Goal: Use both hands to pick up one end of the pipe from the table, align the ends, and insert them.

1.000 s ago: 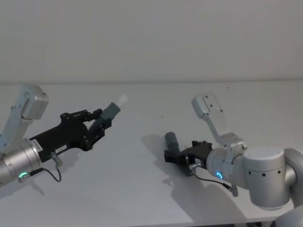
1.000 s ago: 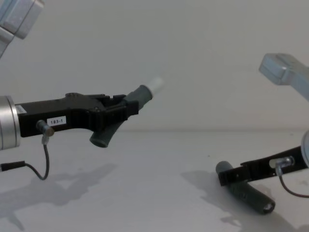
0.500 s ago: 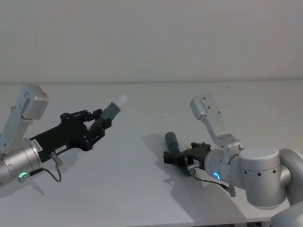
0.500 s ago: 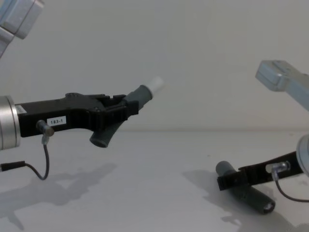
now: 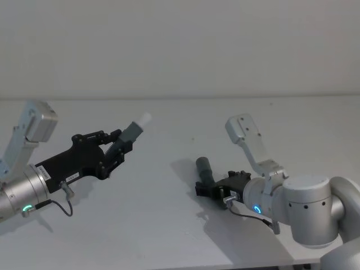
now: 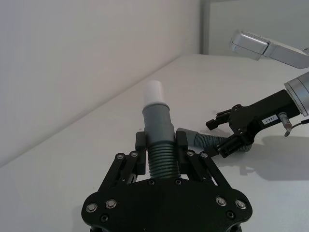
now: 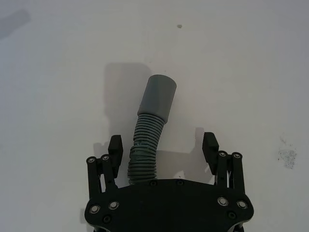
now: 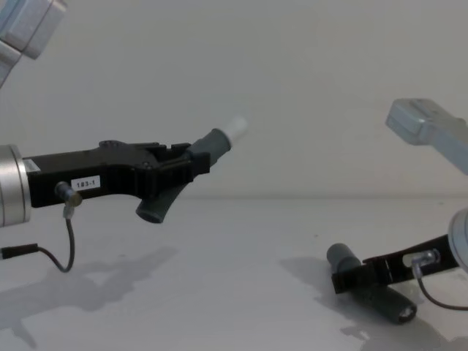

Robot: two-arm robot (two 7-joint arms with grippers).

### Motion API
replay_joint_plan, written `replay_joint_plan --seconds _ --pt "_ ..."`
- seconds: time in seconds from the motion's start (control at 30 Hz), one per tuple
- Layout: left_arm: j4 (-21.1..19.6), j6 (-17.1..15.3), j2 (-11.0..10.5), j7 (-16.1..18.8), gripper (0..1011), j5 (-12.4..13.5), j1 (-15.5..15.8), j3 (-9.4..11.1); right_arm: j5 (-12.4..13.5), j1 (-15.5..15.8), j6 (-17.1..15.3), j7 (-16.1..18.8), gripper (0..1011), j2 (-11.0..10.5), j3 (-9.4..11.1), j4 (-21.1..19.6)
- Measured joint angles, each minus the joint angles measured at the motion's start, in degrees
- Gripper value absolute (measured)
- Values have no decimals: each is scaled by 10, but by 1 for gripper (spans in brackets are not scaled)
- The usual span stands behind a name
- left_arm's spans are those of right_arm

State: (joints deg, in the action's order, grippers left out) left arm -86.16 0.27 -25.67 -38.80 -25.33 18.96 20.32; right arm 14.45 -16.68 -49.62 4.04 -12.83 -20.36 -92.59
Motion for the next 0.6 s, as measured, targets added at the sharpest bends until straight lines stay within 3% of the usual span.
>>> replay_joint_plan --seconds 0.37,0.6 --pt "0 0 0 0 327 0 0 0 -6 -2 2 6 1002 0 -1 6" --pt "0 0 0 0 327 0 0 0 -9 -3 4 9 882 -1 -1 8"
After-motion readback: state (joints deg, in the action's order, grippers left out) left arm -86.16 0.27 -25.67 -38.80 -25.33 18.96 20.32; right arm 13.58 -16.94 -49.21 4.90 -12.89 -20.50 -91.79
